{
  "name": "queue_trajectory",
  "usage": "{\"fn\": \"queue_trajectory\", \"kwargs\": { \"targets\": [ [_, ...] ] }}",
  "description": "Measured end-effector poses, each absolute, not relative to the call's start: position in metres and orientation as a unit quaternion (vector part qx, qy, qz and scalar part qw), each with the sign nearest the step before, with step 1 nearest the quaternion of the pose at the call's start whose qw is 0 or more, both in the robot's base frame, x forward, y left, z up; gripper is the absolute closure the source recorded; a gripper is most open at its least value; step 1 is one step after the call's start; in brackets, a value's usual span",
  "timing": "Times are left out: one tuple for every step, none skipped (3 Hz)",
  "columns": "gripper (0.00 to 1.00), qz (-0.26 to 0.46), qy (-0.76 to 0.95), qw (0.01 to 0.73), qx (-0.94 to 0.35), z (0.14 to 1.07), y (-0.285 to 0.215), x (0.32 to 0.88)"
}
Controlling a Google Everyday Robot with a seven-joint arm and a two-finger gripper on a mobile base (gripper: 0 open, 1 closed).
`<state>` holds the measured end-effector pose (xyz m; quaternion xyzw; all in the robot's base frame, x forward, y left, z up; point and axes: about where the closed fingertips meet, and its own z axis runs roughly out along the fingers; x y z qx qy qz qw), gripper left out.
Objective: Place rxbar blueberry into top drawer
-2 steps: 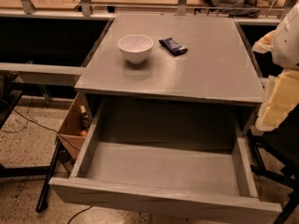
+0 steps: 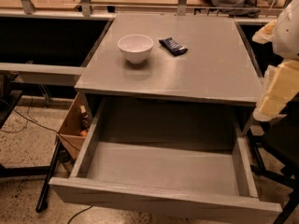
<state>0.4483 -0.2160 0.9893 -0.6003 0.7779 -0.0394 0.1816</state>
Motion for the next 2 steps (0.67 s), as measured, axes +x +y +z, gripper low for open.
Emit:
{"fn": "queue_trajectory", "kwargs": {
  "targets": [
    [0.00,-0.042,0.780,0.232,-0.580,1.012,-0.221,0.477],
    [0.00,-0.029,0.783,0.303,-0.542,1.031,-0.222,0.520]
  ]
}}
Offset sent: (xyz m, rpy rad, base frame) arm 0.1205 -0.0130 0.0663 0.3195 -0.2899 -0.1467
